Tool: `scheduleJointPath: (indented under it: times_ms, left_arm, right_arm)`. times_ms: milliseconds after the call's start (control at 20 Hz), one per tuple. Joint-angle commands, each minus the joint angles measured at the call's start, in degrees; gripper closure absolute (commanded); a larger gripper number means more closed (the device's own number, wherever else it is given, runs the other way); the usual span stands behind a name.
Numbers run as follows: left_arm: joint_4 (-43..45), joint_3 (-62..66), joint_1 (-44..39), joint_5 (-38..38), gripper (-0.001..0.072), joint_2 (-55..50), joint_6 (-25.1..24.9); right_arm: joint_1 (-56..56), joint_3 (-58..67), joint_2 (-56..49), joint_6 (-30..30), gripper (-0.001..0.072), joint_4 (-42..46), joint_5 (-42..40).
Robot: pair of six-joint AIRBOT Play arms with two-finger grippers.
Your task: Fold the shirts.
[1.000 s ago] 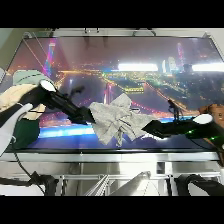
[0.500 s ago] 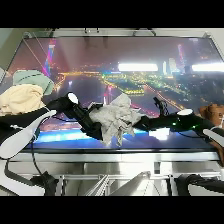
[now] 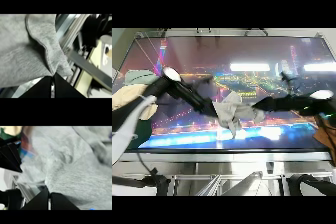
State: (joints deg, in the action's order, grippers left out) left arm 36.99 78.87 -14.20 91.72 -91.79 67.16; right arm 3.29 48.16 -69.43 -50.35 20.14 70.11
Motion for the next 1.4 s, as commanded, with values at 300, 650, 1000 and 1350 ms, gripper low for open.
scheduleJointPath:
  times_ms: [300, 650, 1000, 1350]
  left_arm:
    - [0.9, 28.0, 12.0, 1.7, 0.0694, 26.2, 5.3]
    - [6.5, 22.7, 15.8, 1.7, 0.0693, 20.1, -0.7]
    - [8.3, 29.0, 15.4, -4.9, 0.0474, -11.4, -5.0]
    - [8.1, 32.5, 29.2, 3.2, 0.0, -19.8, 8.1]
  right_arm:
    - [12.1, 17.0, 32.9, -1.9, 0.0695, -2.3, 5.9]
    - [11.8, 13.7, 30.5, -6.7, 0.0695, 14.8, -0.8]
    - [10.3, 9.4, 0.5, -3.0, 0.0447, 14.2, -20.1]
    - [20.6, 15.8, -5.0, -8.2, 0.0152, 21.1, -2.9]
